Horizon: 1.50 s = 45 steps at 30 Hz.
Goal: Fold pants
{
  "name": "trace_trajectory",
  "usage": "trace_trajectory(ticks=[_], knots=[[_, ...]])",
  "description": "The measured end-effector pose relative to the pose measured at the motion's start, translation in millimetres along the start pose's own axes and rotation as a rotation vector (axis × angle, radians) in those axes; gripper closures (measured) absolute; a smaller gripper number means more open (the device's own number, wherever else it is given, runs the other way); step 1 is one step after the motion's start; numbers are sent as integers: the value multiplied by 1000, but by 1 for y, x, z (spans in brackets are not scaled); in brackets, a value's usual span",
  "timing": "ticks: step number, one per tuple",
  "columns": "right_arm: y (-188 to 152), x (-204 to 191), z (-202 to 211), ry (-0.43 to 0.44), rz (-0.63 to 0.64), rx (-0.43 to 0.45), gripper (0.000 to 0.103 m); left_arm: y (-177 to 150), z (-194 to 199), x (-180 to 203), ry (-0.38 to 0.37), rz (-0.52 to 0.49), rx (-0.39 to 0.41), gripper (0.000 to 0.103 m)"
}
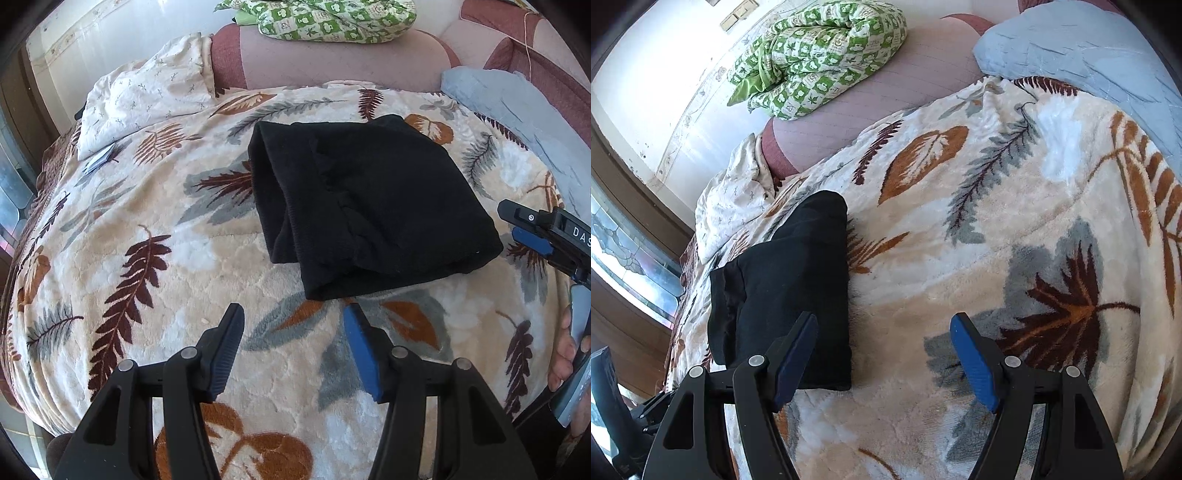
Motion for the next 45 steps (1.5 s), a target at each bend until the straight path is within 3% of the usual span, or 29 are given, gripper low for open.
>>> trace_trajectory(ticks=[5,14,20,23,28,36,45], knots=[[1,5,-4,0,-13,-8,24,5,-1,-4,-14,19,3,47],[21,-8,-2,6,33,5,24,49,-1,-43,-244,302,9,45],[40,-38,-15,13,109,3,24,110,-17,-10,-283,250,35,39],[38,-50,-25,25,129,-17,24,128,-51,-1,-280,257,-25,36],[27,-49,-30,27,142,-42,23,99,-95,-5,-288,342,-128,33],[37,-42,-33,46,126,-60,22,81,-65,-30,-425,431,-57,30],[29,-41,-49,128,34,-113,20,49,-74,-37,-569,555,-107,28]])
Point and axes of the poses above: each gripper's, at about its wrist camera, not at the fingertips, and z roughly against the way its jaws point, x to its right, y to its top, the point moved 10 cm from there along -z, roughly the way its jaws point
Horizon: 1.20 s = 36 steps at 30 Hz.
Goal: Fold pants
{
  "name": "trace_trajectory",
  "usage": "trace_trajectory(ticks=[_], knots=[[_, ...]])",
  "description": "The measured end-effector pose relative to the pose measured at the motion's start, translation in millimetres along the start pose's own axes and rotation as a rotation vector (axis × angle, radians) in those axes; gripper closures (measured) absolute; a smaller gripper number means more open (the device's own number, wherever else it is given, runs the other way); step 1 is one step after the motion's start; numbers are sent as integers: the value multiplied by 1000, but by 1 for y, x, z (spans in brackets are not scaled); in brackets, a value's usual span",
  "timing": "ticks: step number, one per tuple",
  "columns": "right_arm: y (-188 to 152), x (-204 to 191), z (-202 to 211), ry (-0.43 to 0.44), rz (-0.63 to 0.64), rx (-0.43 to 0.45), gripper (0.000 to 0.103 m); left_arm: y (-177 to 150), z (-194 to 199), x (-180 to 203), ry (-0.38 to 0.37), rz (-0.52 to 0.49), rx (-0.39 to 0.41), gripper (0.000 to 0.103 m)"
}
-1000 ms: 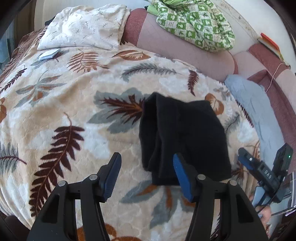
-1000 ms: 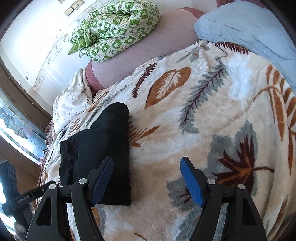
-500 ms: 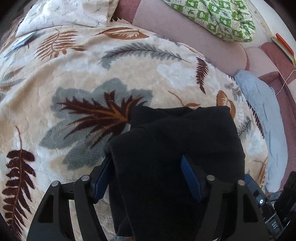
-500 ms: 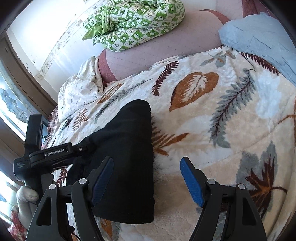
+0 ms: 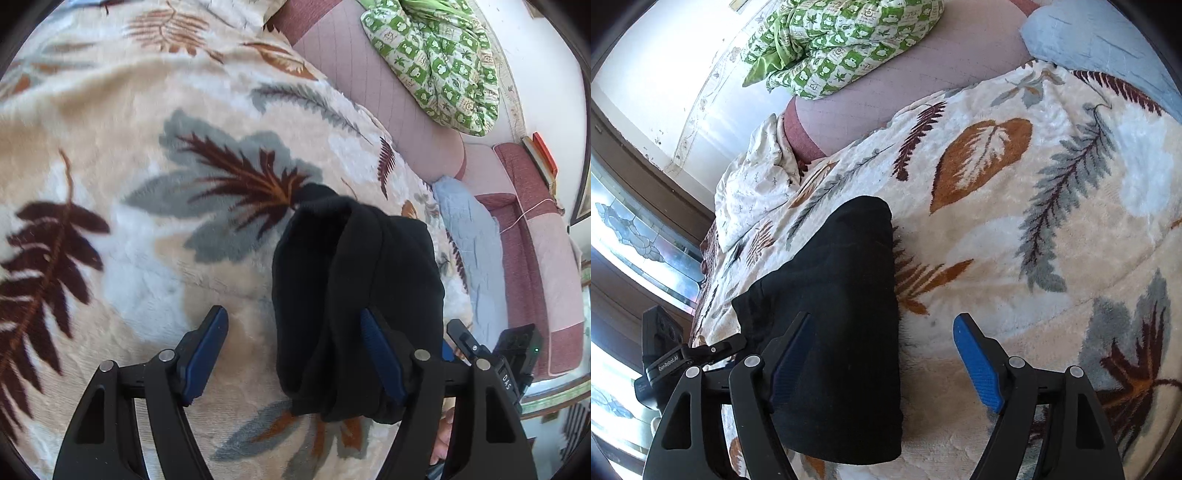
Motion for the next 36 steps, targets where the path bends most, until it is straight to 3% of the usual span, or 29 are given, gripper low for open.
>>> trace_trajectory(ticks=[2,6,8,12,17,18,19,20,22,24,29,34,36], knots=[[-3,0,-4,12,-11,-12,19,0,-3,6,-4,-25,2,23],[-2,3,-11,38,-49,-32,18,-9,-14,30,-62,-72,-51,23],[0,6,-17,51,-70,-47,17,-16,-25,37,-38,-103,-79,20],[6,5,-32,63,-72,-69,15,-20,-37,48,-34,-150,-80,2],[14,-3,-52,103,-79,-99,13,-21,-39,53,-21,-169,-91,2],[14,-7,-56,130,-80,-116,17,-21,-39,53,-21,-169,-92,7],[12,-13,-58,155,-79,-131,23,-21,-38,52,-10,-171,-92,26],[10,-18,-59,170,-76,-145,40,-22,-38,52,-1,-176,-99,41],[10,-24,-56,157,-47,-134,49,-21,-34,55,-5,-180,-96,49],[11,-26,-47,175,-48,-122,64,-21,-30,61,-13,-192,-83,49],[18,-3,-26,168,-113,-73,70,-26,-45,68,-51,-156,-129,41],[14,11,-27,176,-152,-78,70,-31,-54,73,-26,-187,-125,26],[14,12,-27,181,-161,-79,63,-32,-57,75,-22,-205,-125,20]])
Point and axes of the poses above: each gripper's, at about its wrist camera, not at the fingertips, and z roughly against the way its jaws point, x to its right, y to its top, the point moved 10 cm from there along -z, roughly the way its jaws point
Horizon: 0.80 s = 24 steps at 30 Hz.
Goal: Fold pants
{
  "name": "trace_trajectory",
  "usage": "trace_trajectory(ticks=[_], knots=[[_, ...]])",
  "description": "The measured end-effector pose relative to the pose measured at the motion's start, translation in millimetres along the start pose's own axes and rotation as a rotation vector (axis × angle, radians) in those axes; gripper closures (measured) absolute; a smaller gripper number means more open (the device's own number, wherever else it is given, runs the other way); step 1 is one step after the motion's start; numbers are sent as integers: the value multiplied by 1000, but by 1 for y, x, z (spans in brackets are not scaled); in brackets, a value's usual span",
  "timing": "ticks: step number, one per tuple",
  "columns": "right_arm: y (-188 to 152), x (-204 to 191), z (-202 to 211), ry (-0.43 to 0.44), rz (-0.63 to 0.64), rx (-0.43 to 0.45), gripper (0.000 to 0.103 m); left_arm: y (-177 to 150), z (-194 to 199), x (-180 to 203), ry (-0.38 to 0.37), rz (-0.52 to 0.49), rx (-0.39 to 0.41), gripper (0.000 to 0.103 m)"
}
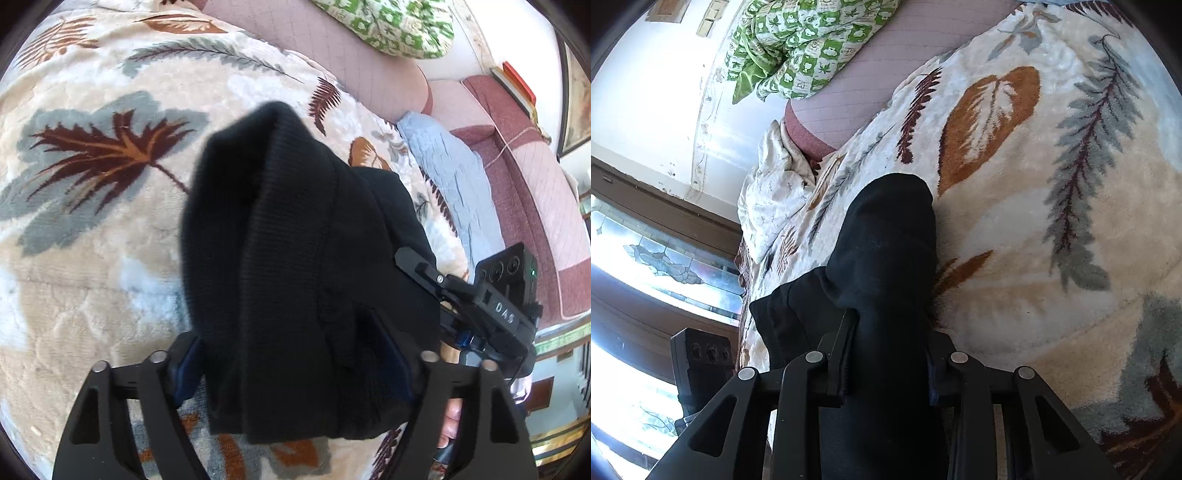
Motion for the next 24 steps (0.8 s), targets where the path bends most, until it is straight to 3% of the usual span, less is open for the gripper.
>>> trace_trajectory(ticks=[3,11,16,18,19,20,24], knots=[[0,5,-4,-25,-11,2,48,0,0,0,8,-8,1,20],[-4,7,-5,-35,-10,5,45,-5,19,-18,-46,75,45,20],[-6,5,-6,-40,-6,12,43,-1,-3,0,37,-59,-6,20],[-8,-2,-7,-38,14,-4,54,2,-5,6,74,-91,4,27],[-9,-6,-5,-49,32,-5,56,3,-3,9,73,-102,9,45],[-9,-10,-4,-57,52,-6,60,3,0,13,62,-108,11,53],[-9,-26,4,-46,77,-2,67,6,20,19,58,-122,61,55]])
Point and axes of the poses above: each gripper's, at about its wrist camera, not at the fingertips, and z roughly against the way its jaws point, x to its right, y to its top, the point moved 10 cm from there along -z, roughly the way its jaws point
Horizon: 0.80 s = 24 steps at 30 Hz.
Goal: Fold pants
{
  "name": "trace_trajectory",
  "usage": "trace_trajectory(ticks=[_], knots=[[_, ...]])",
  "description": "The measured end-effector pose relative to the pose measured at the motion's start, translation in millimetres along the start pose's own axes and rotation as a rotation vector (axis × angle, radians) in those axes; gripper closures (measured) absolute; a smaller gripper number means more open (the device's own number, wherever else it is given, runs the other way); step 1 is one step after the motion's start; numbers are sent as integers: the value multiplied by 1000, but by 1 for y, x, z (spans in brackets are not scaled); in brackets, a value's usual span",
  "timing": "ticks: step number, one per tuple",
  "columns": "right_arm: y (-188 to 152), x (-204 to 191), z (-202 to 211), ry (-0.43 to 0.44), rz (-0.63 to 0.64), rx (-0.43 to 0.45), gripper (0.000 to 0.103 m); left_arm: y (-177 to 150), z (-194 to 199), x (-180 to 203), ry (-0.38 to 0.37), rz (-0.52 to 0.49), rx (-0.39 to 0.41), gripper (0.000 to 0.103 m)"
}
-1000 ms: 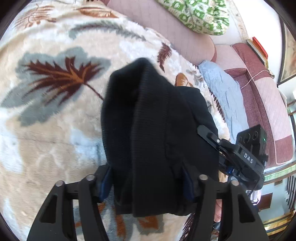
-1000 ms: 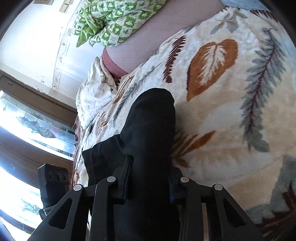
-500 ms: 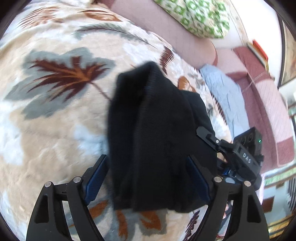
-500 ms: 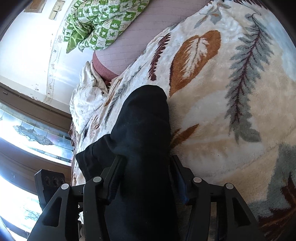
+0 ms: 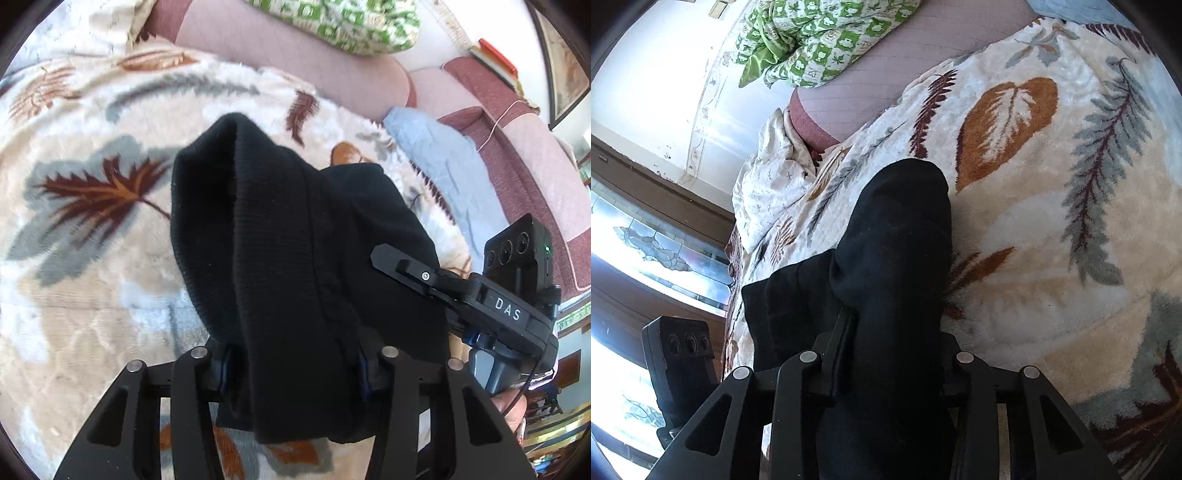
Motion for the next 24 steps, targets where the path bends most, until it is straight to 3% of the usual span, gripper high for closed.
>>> trace_trajectory(ticks=[9,18,20,22,23,24], knots=[[15,-30,-7,17,38,21,68,28,20,-16,27,23,57,55],[32,-25,-54,-24,25,-6,68,50,-1,-49,93,51,28,54],[33,-22,-63,-42,28,-17,67,48,-8,-57,88,72,15,49],[31,-13,-67,-63,18,-24,62,45,-13,-66,83,108,5,36],[30,-7,-68,-71,4,-26,55,43,-15,-69,66,128,2,34],[29,1,-68,-81,-20,-30,41,43,-13,-71,46,147,6,34]])
Point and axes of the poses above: each gripper's, at about its wrist camera, not at the fingertips, and z roughly against the way its jaws point, x to its right, y to its top, the point moved 10 cm from there along -z, roughly the way its jaws point
